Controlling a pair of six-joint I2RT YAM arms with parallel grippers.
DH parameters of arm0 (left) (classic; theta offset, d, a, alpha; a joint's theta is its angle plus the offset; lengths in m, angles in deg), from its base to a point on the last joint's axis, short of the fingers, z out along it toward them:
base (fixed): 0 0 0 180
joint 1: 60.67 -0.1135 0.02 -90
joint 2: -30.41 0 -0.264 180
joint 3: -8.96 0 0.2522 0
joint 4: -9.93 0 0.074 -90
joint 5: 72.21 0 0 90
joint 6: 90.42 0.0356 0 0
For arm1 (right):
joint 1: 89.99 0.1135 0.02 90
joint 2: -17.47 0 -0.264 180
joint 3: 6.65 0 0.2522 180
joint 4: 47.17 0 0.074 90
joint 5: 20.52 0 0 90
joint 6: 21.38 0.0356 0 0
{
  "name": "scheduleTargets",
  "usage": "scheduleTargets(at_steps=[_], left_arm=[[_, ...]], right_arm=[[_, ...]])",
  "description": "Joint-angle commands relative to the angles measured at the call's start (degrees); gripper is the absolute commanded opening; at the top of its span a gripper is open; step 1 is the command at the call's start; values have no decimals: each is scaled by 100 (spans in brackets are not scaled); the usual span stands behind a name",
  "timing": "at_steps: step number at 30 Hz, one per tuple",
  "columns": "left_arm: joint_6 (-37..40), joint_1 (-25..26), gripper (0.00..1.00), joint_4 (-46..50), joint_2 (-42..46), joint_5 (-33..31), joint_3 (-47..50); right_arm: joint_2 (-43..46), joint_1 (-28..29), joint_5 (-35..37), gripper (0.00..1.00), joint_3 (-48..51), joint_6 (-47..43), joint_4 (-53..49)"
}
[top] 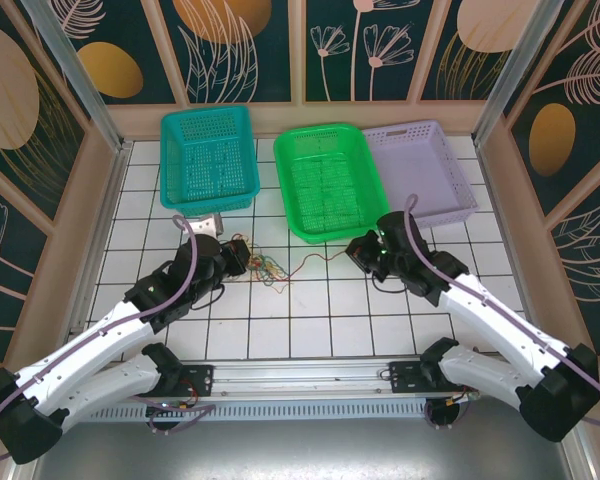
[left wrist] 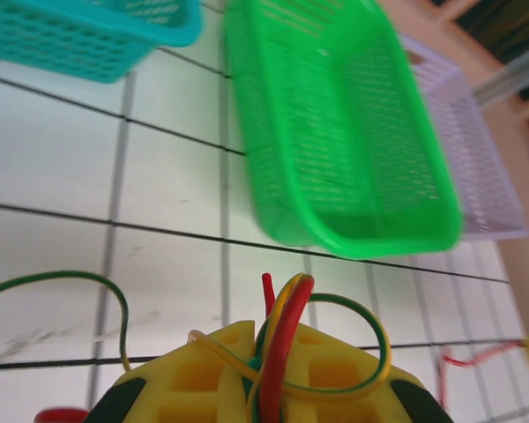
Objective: Untangle the cables
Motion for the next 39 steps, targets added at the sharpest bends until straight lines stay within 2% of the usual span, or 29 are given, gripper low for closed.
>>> scheduleTargets(at_steps=[1,8,13,17,20,23,27,31,35,37,39], left_arm=[[-282,13,0,834,-22,-859,-8],[-1210,7,0,1193,-181,-1229,195],[-1927,-38,0,1530,-462,-1517,162],[-2035,-180,0,1082,-484,-1274,418],[-1992,-252,8,393,-522,-938,746],[-2009,-291,19,240,-732,-870,895],[-1711,-333,34,-64,-1066,-667,995],[-1782,-346,54,310,-1177,-555,717],[-2508,-352,61,1026,-1150,-64,57],[-3235,-313,65,799,-1179,677,-26],[-3829,-72,68,427,-1296,1092,-50]], right_arm=[[502,-274,693,0,-130,149,-942],[589,-439,832,0,-195,-105,-1417],[481,-438,1271,0,-466,-412,-1938],[206,-436,754,0,-331,-607,-1517],[-97,-335,239,0,-15,-399,-987],[-258,-104,-48,0,375,98,-403],[-420,-66,-536,0,945,665,347],[-498,-85,-673,0,1137,884,498],[-518,-83,-690,0,1147,913,467],[-509,-82,-674,0,1113,905,429],[-495,-81,-639,0,1081,903,367]])
